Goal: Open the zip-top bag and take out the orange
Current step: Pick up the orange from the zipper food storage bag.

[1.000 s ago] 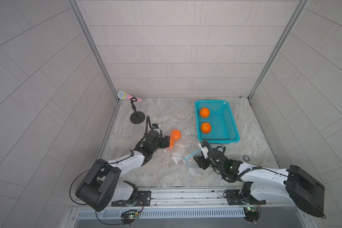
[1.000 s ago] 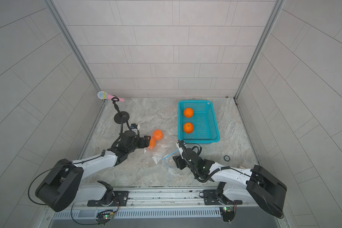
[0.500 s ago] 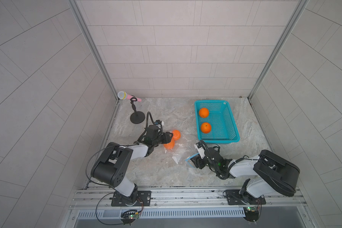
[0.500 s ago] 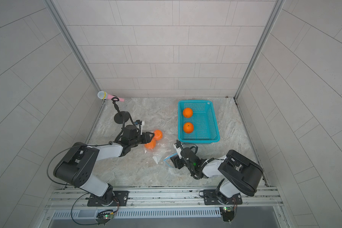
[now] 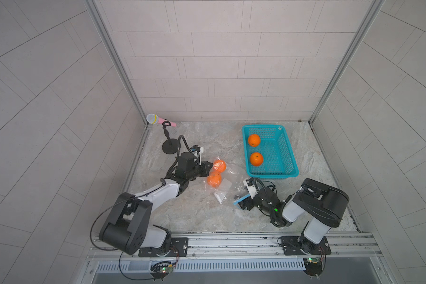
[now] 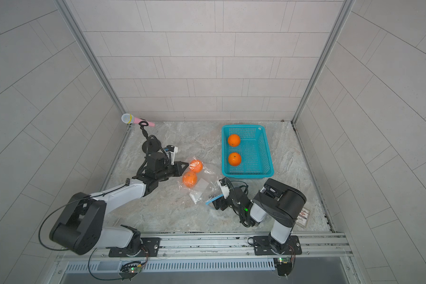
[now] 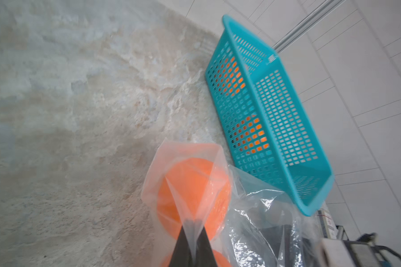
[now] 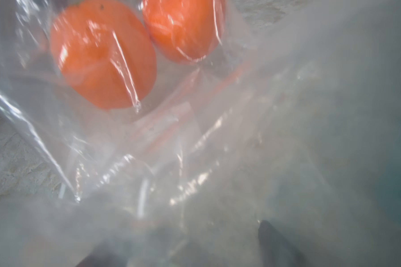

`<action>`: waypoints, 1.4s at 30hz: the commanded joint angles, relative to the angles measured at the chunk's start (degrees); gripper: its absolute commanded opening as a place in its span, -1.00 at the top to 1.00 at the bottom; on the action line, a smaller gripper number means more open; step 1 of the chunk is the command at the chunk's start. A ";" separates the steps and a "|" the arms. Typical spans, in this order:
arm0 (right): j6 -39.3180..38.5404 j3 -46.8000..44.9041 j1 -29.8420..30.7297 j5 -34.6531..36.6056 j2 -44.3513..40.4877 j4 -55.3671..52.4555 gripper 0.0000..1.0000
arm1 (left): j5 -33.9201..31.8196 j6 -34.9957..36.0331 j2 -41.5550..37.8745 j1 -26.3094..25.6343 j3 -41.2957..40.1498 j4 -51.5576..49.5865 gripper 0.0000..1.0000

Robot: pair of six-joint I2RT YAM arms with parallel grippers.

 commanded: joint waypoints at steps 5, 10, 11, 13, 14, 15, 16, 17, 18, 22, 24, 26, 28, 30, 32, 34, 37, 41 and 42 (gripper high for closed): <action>-3.18 0.04 -0.03 -3.88 11.33 10.64 -0.86 | 2.13 -0.74 -4.59 0.30 6.37 -10.95 1.00; -3.72 -1.41 0.24 -3.48 7.06 10.58 -0.90 | -1.34 -0.16 -8.04 -0.23 7.17 -16.57 1.00; -3.86 -2.30 0.25 -3.76 5.05 10.58 -0.91 | -1.49 -0.44 -8.82 -0.23 6.53 -15.92 1.00; -4.75 -3.06 0.34 -4.40 2.41 10.54 -0.94 | -1.76 -1.56 -9.35 -0.58 5.43 -13.92 1.00; -5.17 -2.75 0.30 -4.84 2.50 10.50 -0.95 | -1.76 -1.65 -8.76 -0.67 5.26 -13.14 1.00; -5.32 -2.00 0.38 -5.99 3.66 10.53 -0.95 | -1.70 -1.60 -7.87 -0.67 5.38 -13.05 1.00; -5.13 -1.13 0.36 -6.68 5.18 10.54 -0.95 | -1.15 -1.57 -7.05 -0.67 5.26 -12.78 1.00; -4.91 -0.37 0.34 -7.34 7.17 10.57 -0.95 | -0.15 -1.56 -6.12 -0.67 5.12 -12.58 1.00; -5.00 0.19 0.34 -7.25 8.91 10.58 -0.97 | 0.57 -1.70 -5.58 -0.67 4.60 -11.88 1.00; -5.90 -0.38 0.52 -4.31 9.86 10.58 -1.00 | -0.62 -1.59 -5.21 -0.67 1.72 -9.90 1.00; -6.25 -0.95 0.62 -2.71 7.56 10.57 -0.99 | -0.99 -1.91 -5.23 -0.67 0.38 -8.96 1.00; -6.73 -0.77 0.72 -1.60 6.48 10.58 -0.98 | -1.38 -2.52 -5.08 -0.67 -1.20 -7.21 1.00; -7.07 -0.33 0.73 -1.58 6.35 10.58 -0.99 | -1.94 -2.63 -4.90 -0.67 -2.30 -6.25 1.00; -7.27 0.39 0.75 -1.84 7.07 10.49 -0.99 | -2.30 -2.36 -4.57 -0.67 -2.83 -6.04 1.00; -8.05 1.05 0.73 -2.08 7.86 10.56 -0.94 | -2.38 -1.89 -4.41 -0.67 -3.13 -6.16 1.00; -8.31 1.11 0.80 -2.20 7.70 10.56 -0.78 | -3.16 -1.59 -4.29 -0.63 -3.59 -6.46 1.00; -7.85 0.37 0.78 -2.80 5.90 10.58 -0.59 | -4.94 -1.38 -4.15 -0.49 -4.39 -6.59 0.96; -6.42 -2.63 0.62 -5.08 1.92 10.47 -0.45 | -9.20 -1.90 -4.69 -0.39 -6.14 -6.22 0.51; -5.29 -3.66 0.16 -6.41 0.85 10.32 -0.45 | -10.52 -2.01 -4.84 -0.32 -6.49 -5.99 0.52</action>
